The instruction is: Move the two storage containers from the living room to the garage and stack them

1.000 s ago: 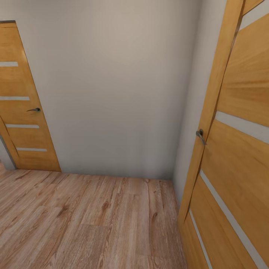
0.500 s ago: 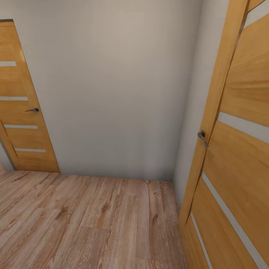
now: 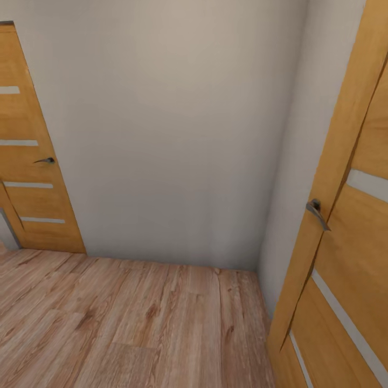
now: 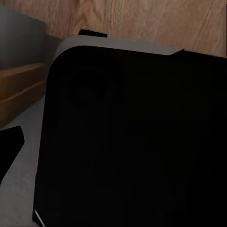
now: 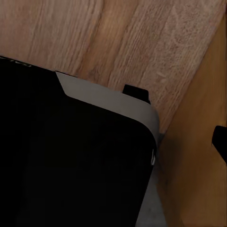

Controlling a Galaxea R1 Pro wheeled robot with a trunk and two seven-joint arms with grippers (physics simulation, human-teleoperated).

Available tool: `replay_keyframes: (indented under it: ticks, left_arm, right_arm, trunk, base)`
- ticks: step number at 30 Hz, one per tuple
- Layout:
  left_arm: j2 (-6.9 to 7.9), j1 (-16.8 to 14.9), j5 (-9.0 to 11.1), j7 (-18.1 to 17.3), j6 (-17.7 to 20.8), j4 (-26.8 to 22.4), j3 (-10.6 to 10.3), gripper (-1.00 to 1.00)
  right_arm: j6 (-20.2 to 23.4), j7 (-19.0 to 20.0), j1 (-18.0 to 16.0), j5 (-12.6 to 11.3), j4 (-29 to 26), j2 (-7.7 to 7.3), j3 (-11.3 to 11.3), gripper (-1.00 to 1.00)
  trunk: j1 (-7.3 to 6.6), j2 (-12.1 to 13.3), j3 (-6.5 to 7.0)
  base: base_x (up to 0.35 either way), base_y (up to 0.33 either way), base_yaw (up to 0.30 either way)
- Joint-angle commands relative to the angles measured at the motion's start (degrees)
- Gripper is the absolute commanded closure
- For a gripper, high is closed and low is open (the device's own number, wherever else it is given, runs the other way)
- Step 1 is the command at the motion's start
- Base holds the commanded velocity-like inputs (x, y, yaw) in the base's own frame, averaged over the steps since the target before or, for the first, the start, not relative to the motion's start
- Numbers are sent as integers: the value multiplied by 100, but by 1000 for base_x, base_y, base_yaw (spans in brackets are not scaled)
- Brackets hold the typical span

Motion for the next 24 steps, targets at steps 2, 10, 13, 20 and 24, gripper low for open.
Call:
replay_keyframes:
  ticks: [2,10,13,20,24]
  left_arm:
    - [-1,-2,31,3,-14,0,15,-100]
    - [-1,-2,31,3,-14,0,15,-100]
    - [-1,-2,31,3,-14,0,15,-100]
    - [0,-2,31,3,-14,0,13,-100]
    - [0,-2,31,3,-14,0,14,-100]
  right_arm:
    - [-36,22,-8,-9,19,2,11,-100]
    - [-31,23,-8,-8,19,19,18,-100]
    - [-28,23,-8,-3,19,28,20,-100]
    - [-35,14,-8,-8,19,10,12,-100]
    - [-36,21,-8,-9,19,3,11,-100]
  trunk:
    - [3,-3,-5]
    - [3,-3,-5]
    - [3,-3,-5]
    - [3,-3,-5]
    - [3,-3,-5]
  base:
    - [320,0,22]
    - [320,0,5]
    - [321,0,0]
    - [320,0,129]
    - [321,0,89]
